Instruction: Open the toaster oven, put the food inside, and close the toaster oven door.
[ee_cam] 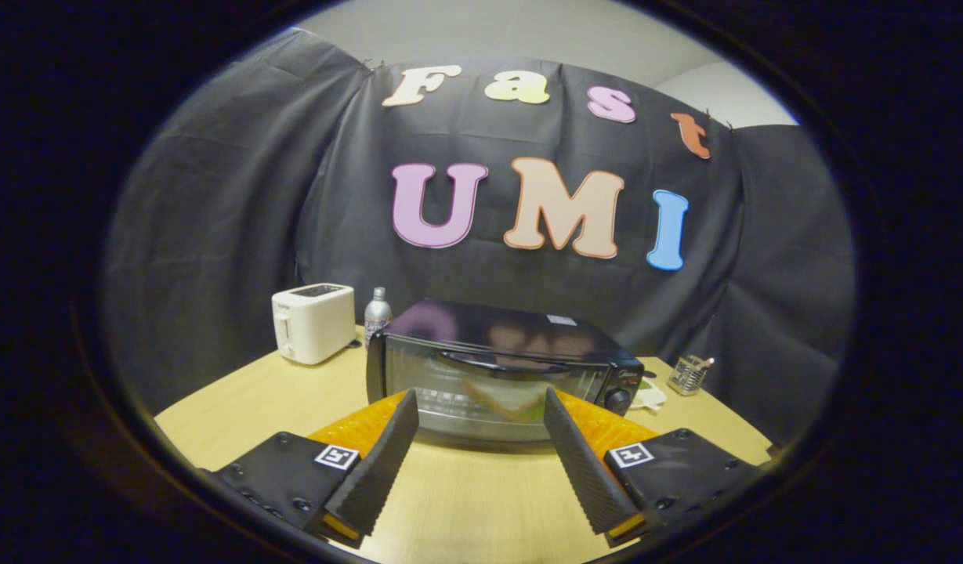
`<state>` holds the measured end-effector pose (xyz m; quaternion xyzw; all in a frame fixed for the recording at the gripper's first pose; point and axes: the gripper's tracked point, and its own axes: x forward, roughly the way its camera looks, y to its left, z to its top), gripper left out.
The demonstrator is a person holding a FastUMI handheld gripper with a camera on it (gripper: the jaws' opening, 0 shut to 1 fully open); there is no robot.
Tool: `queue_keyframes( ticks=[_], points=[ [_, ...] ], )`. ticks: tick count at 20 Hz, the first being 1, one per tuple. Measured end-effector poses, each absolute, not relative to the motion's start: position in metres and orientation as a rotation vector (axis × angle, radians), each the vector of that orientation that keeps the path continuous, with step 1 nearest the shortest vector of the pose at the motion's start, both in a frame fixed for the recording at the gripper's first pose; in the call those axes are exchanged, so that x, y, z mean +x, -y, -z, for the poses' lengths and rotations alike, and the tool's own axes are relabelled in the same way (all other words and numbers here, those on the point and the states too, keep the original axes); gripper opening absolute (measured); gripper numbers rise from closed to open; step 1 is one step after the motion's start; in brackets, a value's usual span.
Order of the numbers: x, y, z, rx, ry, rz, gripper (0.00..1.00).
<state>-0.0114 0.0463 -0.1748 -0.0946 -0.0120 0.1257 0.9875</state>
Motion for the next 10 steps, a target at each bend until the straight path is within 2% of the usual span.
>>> queue_keyframes(
  ticks=[10],
  points=[
    [-0.054, -0.044, 0.145, -0.102, 0.113, -0.332, 1.00]
  ],
)
